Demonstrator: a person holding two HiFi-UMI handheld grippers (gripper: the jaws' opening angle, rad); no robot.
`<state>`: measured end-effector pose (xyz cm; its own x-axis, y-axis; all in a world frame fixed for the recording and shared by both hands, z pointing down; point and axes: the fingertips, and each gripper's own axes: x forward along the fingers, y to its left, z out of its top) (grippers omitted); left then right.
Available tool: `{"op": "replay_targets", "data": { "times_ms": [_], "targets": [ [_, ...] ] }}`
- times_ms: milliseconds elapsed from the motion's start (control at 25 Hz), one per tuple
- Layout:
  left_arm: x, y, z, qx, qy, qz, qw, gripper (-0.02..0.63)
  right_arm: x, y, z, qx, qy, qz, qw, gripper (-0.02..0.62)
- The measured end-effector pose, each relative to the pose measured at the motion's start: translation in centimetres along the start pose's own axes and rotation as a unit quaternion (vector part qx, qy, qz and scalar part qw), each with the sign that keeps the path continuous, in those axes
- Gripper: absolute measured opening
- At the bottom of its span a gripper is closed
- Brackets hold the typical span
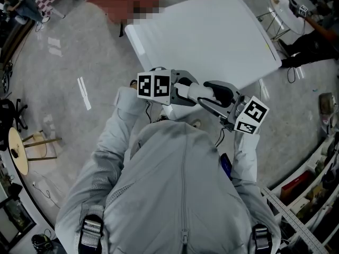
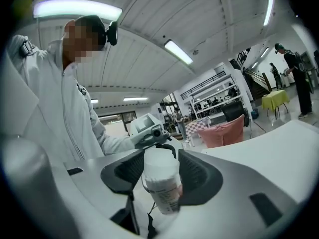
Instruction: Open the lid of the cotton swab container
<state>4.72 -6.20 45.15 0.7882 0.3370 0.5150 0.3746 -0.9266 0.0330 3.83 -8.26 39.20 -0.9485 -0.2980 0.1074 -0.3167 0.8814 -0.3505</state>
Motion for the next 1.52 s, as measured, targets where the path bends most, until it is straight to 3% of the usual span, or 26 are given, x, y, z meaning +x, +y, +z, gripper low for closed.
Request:
{"op": "replay_targets", "data": {
  "times_ms": [240, 440, 560, 840, 960, 1120, 1520],
  "targets": [
    [0.0, 0.1, -0.2, 0.013, 0.000, 0.019, 0.9997, 0.204, -0.1, -0.2, 0.0, 0.025, -0.007, 0.009, 1.000, 0.238],
    [-1.0, 1.1, 1.8, 0.013, -0.076, 0.052, 0.9957, 0.206, -1.2, -0.6, 2.0, 0.053, -0.053, 0.023, 0.997, 0.238],
    [-1.2, 1.1, 2.4, 0.006, -0.101, 0.057, 0.9933, 0.206, -1.6, -0.6, 2.4, 0.061, -0.059, 0.032, 0.996, 0.238],
    [-0.9, 0.8, 2.7, 0.003, -0.086, 0.045, 0.9953, 0.206, -2.1, -0.4, 2.4, 0.080, -0.063, 0.054, 0.993, 0.238],
    [-1.1, 0.9, 2.4, 0.003, -0.076, 0.046, 0.9961, 0.206, -2.4, -1.0, 3.2, 0.069, -0.085, 0.031, 0.994, 0.239],
    [-0.8, 0.3, 1.2, 0.001, -0.056, 0.036, 0.9978, 0.206, -2.9, -3.1, 4.0, 0.044, -0.095, -0.036, 0.994, 0.238],
    [-0.4, -0.1, 1.6, -0.003, -0.069, 0.031, 0.9971, 0.206, -3.2, -5.0, 4.4, 0.033, -0.098, -0.095, 0.990, 0.238]
  ]
}}
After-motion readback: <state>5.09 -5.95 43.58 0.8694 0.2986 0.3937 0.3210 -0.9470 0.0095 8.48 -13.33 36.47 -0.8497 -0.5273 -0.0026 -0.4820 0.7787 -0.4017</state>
